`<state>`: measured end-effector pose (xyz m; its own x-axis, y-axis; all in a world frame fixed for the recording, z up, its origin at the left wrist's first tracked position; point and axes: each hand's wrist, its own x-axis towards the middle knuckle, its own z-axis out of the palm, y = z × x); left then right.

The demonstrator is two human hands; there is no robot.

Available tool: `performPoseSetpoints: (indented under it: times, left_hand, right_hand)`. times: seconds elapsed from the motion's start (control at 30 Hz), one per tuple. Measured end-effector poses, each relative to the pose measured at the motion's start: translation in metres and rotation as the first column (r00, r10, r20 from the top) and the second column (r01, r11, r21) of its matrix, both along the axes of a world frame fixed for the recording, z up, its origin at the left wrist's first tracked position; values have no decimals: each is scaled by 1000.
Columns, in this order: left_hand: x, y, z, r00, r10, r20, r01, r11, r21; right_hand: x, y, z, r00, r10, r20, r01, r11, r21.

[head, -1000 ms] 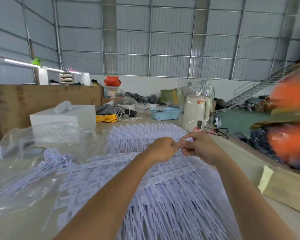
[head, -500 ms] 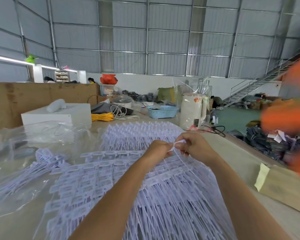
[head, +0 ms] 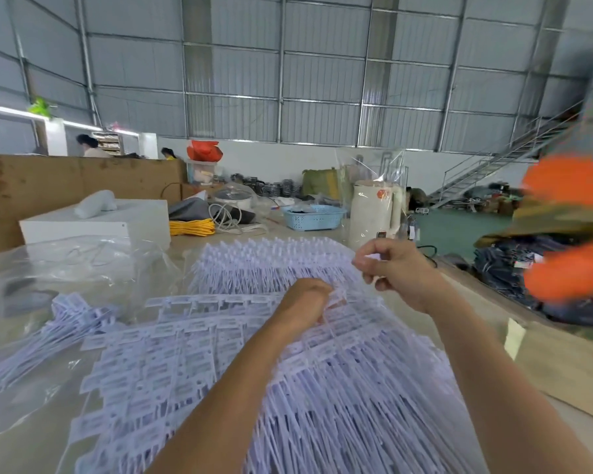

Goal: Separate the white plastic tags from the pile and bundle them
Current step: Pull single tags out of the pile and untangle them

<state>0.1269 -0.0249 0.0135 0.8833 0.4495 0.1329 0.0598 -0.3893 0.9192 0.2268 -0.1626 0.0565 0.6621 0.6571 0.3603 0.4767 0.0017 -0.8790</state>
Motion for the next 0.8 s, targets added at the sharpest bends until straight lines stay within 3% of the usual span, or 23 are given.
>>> performPoseSetpoints:
  times: [0.13,0.2,0.3,0.43,0.63,0.8]
  left_hand:
    - [-8,3,6,997,-41,-58,54,969,241]
    - [-9,7,8,996,-37,-77,59,951,304]
    - [-11,11,10,999,-14,-52,27,963,268]
    - [-13,16,16,999,40,-9,-37,974,225]
    - [-17,21,14,991,23,-134,19,954,299]
    - [-15,14,11,998,22,-65,1,943,333]
  right_hand:
    - [-20,23,-12,994,60,95,-32,963,-266]
    - [-25,27,-15,998,63,-18,-65,960,-271]
    - [-27,29,-16,981,64,-182,-100,975,-196]
    - [-27,28,-15,996,51,-78,-70,960,-270]
    - [-21,25,-13,995,75,-65,-88,968,-235]
    - [-24,26,-15,996,88,9,-82,959,-270]
